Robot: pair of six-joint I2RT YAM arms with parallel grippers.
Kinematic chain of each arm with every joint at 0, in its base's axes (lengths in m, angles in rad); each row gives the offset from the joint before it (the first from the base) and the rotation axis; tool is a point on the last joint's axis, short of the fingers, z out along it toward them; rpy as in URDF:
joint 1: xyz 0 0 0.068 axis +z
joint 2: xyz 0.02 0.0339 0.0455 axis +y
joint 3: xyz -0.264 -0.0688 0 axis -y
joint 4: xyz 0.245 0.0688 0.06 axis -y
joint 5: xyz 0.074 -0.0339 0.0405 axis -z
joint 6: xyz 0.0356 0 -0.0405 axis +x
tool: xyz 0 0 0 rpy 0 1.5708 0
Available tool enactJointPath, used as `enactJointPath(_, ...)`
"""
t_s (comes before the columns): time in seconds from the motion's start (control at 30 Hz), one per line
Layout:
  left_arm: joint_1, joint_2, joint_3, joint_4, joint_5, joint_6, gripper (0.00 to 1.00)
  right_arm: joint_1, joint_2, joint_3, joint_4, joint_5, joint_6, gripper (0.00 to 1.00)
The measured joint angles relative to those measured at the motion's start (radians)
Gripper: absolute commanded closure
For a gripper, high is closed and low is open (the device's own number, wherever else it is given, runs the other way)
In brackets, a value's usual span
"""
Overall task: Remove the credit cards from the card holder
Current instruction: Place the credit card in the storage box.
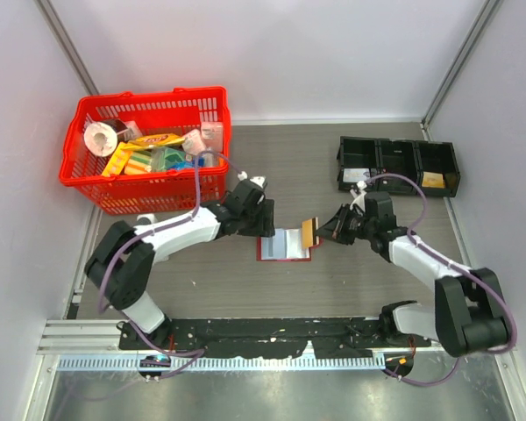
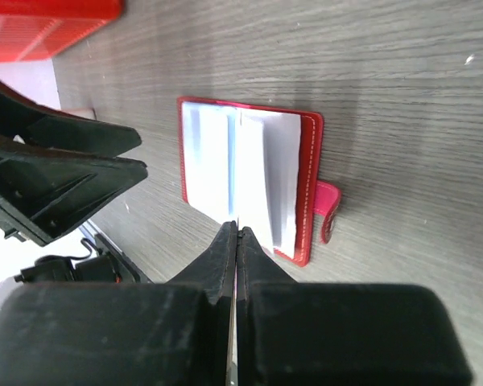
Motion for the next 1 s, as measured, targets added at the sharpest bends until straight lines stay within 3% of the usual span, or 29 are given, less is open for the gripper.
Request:
enactJointPath(0.17, -0.054, -0.129, 0.000, 0.013, -0.128, 0.125, 0.23, 0.000, -0.140, 0.073, -0.159, 0.074, 0.039, 0.99)
enactJointPath(0.5, -0.370, -0.317, -0.158, 0.309, -0.377, 0.564, 0.17, 0.000, -0.273, 0.184, -0.347, 0.151, 0.151, 0.99)
enactJointPath(0.83, -0.539, -0.252, -0.229, 0.693, -0.497, 0.982, 0.17, 0.000, -0.333, 0.219, -0.443, 0.157, 0.217, 0.99)
enactJointPath(1.0, -0.578, -0.148, -0.216, 0.784, -0.524, 1.089, 0.25, 0.000, -0.373, 0.223, -0.465, 0.157, 0.237, 0.99)
